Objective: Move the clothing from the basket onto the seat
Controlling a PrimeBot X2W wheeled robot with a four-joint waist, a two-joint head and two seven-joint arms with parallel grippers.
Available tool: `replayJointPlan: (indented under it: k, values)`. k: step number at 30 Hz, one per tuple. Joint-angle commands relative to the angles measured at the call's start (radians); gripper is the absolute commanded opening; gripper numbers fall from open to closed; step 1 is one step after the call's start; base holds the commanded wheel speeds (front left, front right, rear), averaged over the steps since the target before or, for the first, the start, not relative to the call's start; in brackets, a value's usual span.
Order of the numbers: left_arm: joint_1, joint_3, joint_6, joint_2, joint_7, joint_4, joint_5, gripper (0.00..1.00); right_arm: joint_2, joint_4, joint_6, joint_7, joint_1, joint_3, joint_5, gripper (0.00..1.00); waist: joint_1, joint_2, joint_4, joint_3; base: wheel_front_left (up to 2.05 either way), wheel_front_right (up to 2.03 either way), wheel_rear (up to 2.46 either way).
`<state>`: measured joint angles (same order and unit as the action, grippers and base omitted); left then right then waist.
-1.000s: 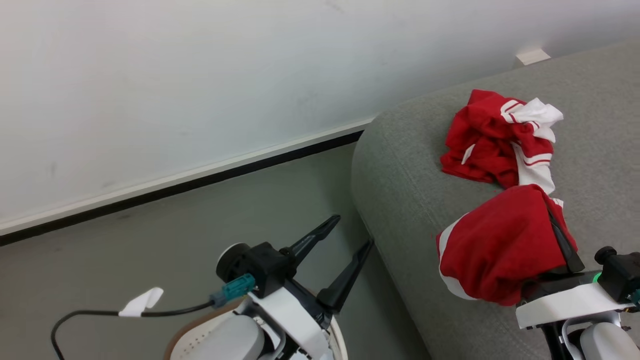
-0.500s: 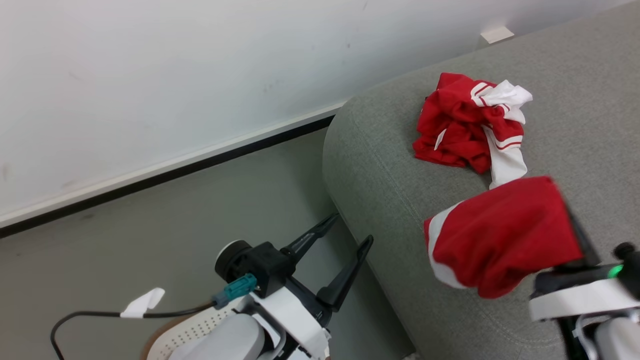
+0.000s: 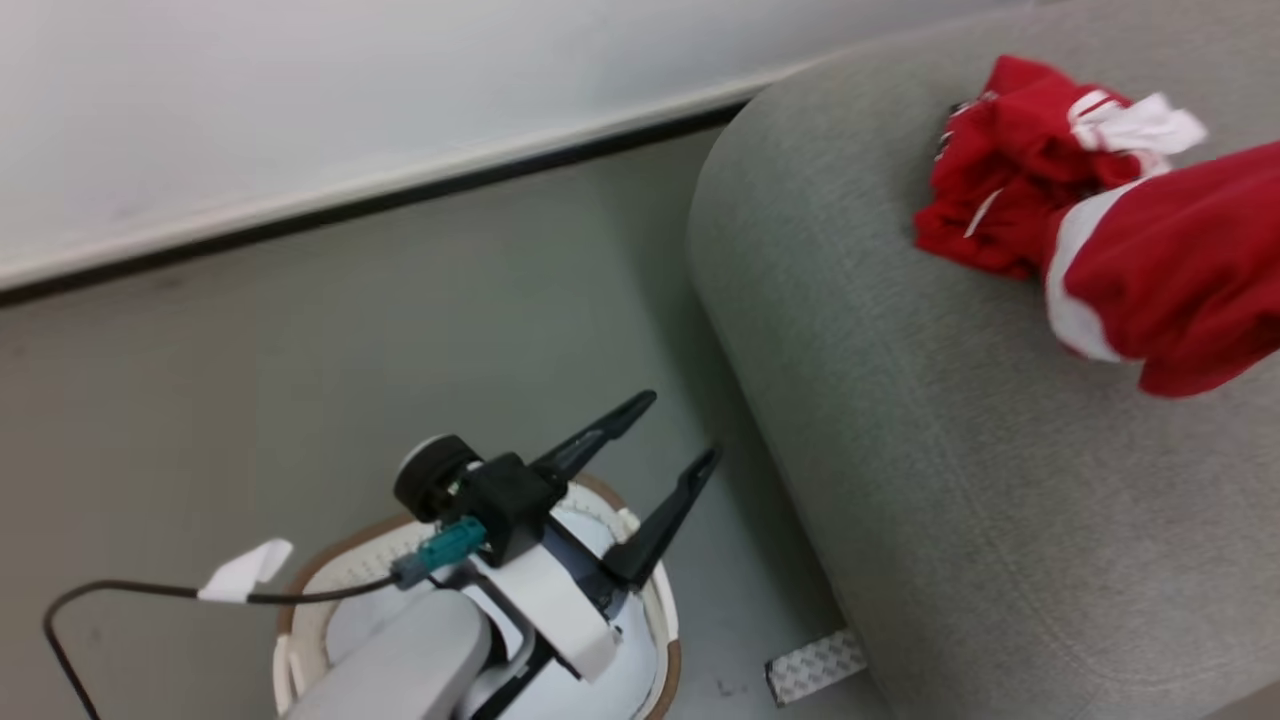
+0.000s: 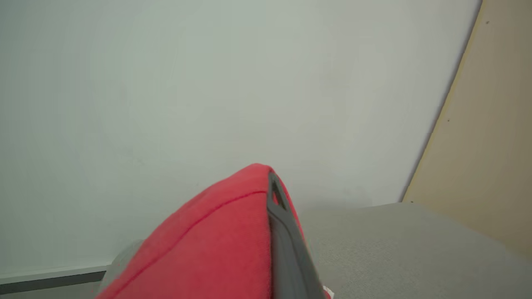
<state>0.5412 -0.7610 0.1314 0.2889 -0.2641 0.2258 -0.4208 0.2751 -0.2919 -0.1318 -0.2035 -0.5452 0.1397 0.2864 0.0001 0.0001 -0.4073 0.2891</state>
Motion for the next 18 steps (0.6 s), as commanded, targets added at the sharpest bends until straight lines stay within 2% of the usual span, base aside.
replayJointPlan:
  k: [1, 3, 4, 7, 13, 15, 18]
  values:
    - [0.018, 0.000, -0.001, 0.020, 0.001, -0.003, -0.004, 1.00, 0.019, -0.020, 0.002, 0.014, -0.040, 0.017, -0.026, 0.00, -0.0001, -0.0001, 0.045, 0.070, 0.00, 0.00, 0.00]
    - [0.034, -0.002, -0.001, 0.036, 0.003, -0.012, -0.011, 1.00, 0.037, -0.045, 0.002, 0.041, -0.086, 0.045, -0.041, 0.00, -0.0001, -0.0001, 0.065, 0.110, 0.00, 0.00, 0.00]
    - [0.054, 0.000, -0.001, 0.060, 0.005, -0.022, -0.015, 1.00, 0.074, -0.098, 0.002, 0.071, -0.154, 0.072, -0.087, 0.00, -0.0001, -0.0001, 0.093, 0.162, 0.00, 0.00, 0.00]
    - [0.074, -0.003, -0.001, 0.073, 0.006, -0.030, -0.019, 1.00, 0.102, -0.179, 0.002, 0.108, -0.215, 0.083, -0.119, 0.00, -0.0001, -0.0001, 0.124, 0.208, 0.00, 0.00, 0.00]
    - [0.102, -0.006, -0.001, 0.080, 0.003, -0.031, -0.027, 1.00, 0.176, -0.387, 0.002, 0.220, -0.314, 0.052, -0.205, 0.00, -0.0001, -0.0001, 0.181, 0.258, 0.00, 0.00, 0.00]
    - [0.104, -0.003, -0.001, 0.076, 0.002, -0.027, -0.033, 1.00, 0.188, -0.453, 0.002, 0.290, -0.332, 0.030, -0.230, 0.07, -0.0001, -0.0001, 0.195, 0.263, 0.00, 0.00, 0.00]
    - [0.101, 0.006, -0.001, 0.072, 0.000, -0.018, -0.036, 1.00, 0.195, -0.528, 0.002, 0.390, -0.354, 0.010, -0.238, 0.08, -0.0001, -0.0001, 0.207, 0.264, 0.00, 0.00, 0.00]
